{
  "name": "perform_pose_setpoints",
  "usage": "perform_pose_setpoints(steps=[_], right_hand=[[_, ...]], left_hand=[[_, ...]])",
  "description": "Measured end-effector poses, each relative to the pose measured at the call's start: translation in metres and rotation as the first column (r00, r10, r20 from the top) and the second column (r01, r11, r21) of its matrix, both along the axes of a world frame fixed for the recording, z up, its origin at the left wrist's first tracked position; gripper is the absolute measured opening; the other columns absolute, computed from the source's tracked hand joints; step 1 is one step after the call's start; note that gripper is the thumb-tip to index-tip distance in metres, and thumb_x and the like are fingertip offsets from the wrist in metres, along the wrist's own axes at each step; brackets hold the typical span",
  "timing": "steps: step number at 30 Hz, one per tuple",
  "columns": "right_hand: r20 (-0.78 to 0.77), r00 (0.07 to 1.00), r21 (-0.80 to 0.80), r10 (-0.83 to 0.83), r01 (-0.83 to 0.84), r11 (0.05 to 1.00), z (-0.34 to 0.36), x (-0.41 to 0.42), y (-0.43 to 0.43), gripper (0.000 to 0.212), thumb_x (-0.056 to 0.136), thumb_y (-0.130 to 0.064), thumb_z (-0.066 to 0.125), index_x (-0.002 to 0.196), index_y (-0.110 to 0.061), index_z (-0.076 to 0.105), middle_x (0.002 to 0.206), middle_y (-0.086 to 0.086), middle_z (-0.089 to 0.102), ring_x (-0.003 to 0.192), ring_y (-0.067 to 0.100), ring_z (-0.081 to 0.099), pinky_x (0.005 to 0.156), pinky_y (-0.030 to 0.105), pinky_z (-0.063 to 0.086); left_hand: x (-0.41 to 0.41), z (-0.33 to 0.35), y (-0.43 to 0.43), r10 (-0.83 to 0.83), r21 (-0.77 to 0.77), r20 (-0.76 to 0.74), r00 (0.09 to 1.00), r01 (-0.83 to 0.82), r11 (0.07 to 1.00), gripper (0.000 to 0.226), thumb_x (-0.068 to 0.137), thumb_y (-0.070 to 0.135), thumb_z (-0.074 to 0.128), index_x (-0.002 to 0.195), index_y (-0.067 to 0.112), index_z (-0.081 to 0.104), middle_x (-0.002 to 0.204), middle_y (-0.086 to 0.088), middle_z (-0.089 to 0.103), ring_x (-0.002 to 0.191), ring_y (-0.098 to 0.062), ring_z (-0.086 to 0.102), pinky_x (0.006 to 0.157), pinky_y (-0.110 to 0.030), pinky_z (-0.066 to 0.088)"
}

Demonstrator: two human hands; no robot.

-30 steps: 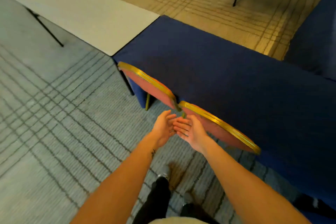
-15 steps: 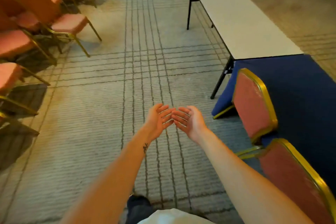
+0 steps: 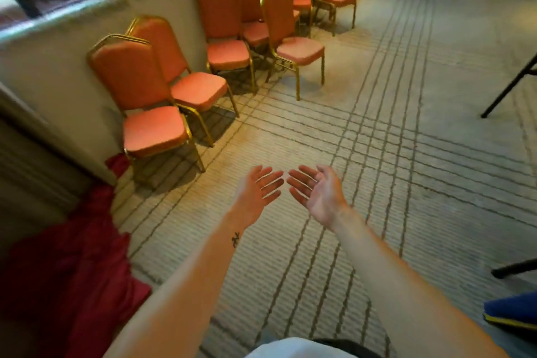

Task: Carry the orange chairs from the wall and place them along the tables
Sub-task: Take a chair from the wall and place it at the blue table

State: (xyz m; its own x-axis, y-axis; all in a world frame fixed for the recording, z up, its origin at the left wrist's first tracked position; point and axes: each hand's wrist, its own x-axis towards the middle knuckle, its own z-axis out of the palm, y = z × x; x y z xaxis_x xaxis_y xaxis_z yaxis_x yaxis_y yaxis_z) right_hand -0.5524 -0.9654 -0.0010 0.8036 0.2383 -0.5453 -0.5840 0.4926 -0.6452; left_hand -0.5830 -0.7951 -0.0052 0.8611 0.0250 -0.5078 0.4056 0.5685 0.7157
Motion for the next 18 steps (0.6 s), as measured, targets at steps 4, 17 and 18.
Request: perform_pose_setpoints(steps=[4, 17, 18], right_hand=[[0.004, 0.99, -0.004, 0.139, -0.139, 0.99, 0.0, 0.039, 0.087, 0.038, 0.099, -0.039, 0.041, 0.112, -0.01, 0.061, 0.113, 0.015, 0.071, 0.102, 0.029, 0.068, 0.087, 0.039, 0.052], [-0.029, 0.889, 0.026, 0.456, -0.456, 0.89, -0.036, 0.213, 0.306, 0.04, 0.102, -0.038, 0.039, 0.115, -0.007, 0.061, 0.114, 0.016, 0.071, 0.106, 0.031, 0.068, 0.098, 0.042, 0.049], [-0.028, 0.882, 0.035, 0.47, -0.469, 0.883, -0.036, 0.23, 0.322, 0.04, 0.102, -0.038, 0.039, 0.116, -0.007, 0.061, 0.115, 0.016, 0.071, 0.106, 0.031, 0.068, 0.099, 0.043, 0.049]], left_hand=[[0.01, -0.001, 0.086, 0.154, 0.021, -0.015, 0.988, -0.154, 0.988, 0.046, 0.106, 0.037, 0.04, 0.137, 0.006, 0.053, 0.124, -0.011, 0.072, 0.119, -0.03, 0.066, 0.107, -0.047, 0.048], [0.13, -0.027, 0.273, 0.513, 0.007, -0.048, 0.857, -0.513, 0.858, 0.051, 0.107, 0.035, 0.033, 0.148, 0.008, 0.043, 0.131, -0.012, 0.068, 0.123, -0.031, 0.063, 0.109, -0.048, 0.046], [0.144, -0.025, 0.286, 0.537, 0.0, -0.048, 0.842, -0.537, 0.843, 0.05, 0.107, 0.035, 0.033, 0.148, 0.007, 0.043, 0.13, -0.012, 0.068, 0.123, -0.031, 0.063, 0.11, -0.049, 0.046]])
